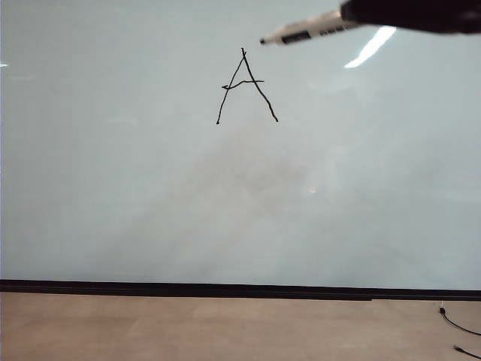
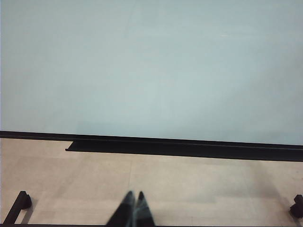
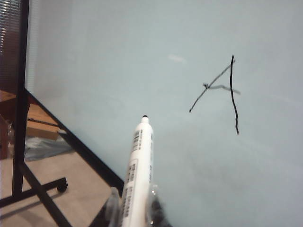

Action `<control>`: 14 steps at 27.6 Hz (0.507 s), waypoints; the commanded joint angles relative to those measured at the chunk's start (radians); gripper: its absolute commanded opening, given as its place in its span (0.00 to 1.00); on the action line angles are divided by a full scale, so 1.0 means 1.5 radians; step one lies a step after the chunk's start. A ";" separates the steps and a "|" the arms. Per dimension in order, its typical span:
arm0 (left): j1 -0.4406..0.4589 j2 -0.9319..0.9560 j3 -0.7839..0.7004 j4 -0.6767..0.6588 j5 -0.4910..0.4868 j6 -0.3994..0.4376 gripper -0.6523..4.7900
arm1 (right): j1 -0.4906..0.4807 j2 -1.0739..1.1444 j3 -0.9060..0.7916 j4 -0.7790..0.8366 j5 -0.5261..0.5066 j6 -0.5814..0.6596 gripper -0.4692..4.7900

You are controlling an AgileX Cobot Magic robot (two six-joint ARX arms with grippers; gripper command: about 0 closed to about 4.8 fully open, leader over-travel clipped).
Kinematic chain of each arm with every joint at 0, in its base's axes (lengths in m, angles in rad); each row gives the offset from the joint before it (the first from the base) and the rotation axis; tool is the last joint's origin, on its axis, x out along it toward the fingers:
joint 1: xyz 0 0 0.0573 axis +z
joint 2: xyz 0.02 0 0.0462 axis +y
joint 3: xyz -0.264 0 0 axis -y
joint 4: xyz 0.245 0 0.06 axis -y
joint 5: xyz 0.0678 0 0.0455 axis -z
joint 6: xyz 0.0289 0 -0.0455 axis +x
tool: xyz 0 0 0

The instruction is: Pick up the pen on the shelf to the right of the whiteboard and write the letter A.

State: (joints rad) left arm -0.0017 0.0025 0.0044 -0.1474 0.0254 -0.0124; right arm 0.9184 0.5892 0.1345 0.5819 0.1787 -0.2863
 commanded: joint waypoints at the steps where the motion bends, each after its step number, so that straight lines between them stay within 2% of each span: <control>1: 0.000 0.001 0.002 0.004 0.001 0.003 0.11 | 0.000 -0.035 -0.043 0.004 -0.016 0.002 0.08; 6: 0.000 0.001 0.002 0.004 0.001 0.003 0.11 | 0.001 -0.089 -0.090 -0.004 -0.019 0.003 0.08; 14: 0.000 0.001 0.002 0.004 0.001 0.003 0.11 | -0.001 -0.154 -0.089 -0.093 -0.026 -0.004 0.08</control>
State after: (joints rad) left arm -0.0017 0.0029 0.0044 -0.1474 0.0250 -0.0124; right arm 0.9180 0.3782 -0.0044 0.4522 0.1356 -0.2859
